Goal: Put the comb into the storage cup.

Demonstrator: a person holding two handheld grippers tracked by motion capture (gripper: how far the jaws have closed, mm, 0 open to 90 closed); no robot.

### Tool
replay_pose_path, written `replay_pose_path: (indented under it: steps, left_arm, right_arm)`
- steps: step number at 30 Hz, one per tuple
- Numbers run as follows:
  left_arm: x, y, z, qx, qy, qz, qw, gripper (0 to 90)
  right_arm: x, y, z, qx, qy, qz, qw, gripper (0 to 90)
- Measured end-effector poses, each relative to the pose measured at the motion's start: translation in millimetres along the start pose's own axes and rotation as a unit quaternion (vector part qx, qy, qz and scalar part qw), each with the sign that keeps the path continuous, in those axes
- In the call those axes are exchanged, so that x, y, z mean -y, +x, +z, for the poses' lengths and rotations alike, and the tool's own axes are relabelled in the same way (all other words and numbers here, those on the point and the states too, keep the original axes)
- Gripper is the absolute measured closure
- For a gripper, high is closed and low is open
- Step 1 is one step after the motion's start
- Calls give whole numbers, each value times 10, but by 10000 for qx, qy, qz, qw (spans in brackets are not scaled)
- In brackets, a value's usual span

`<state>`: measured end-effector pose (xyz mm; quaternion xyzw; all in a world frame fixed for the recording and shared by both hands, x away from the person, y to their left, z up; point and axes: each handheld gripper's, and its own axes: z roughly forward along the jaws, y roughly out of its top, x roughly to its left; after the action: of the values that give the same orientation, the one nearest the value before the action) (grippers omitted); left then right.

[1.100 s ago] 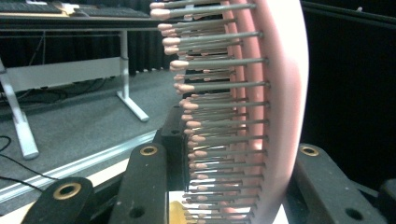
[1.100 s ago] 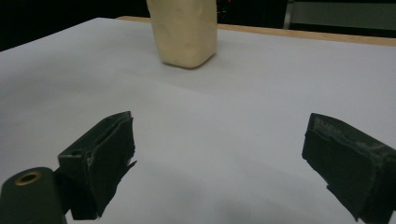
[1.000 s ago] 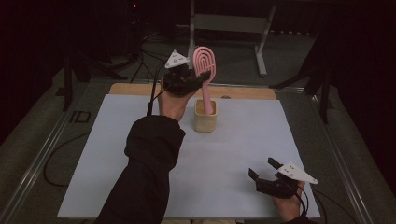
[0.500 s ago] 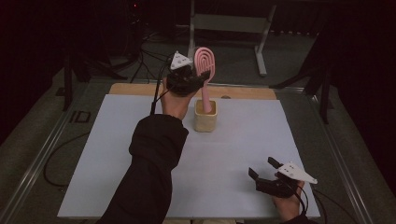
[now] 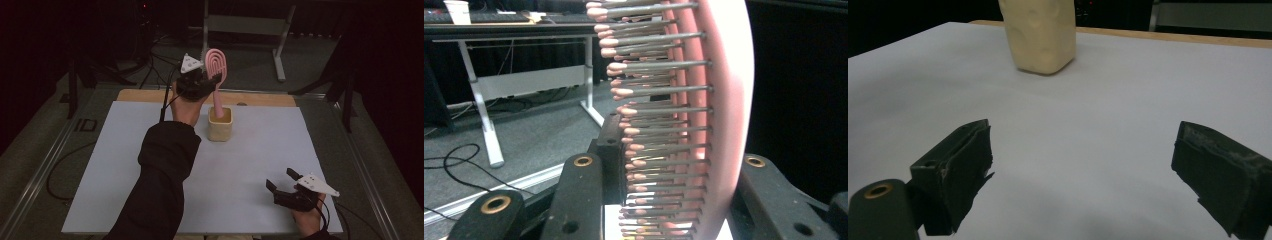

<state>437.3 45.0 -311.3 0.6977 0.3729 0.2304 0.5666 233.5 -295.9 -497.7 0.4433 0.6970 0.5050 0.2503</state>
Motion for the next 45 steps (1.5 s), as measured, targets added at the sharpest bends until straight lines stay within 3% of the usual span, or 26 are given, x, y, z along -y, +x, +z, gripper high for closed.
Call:
replay_pose_path:
  steps: [16,34,45]
  left_arm:
    - [34,62,69,-135,-53,-130,9998,641]
    - [93,39,148,-310,-54,-91,9995,641]
    - [137,-6,200,-293,-63,-127,9995,640]
  right_arm:
    - [0,4,2,-53,1,8,10000,90]
    - [2,-8,0,-85,-29,23,10000,90]
    - [1,-11,-9,-81,-43,75,9999,91]
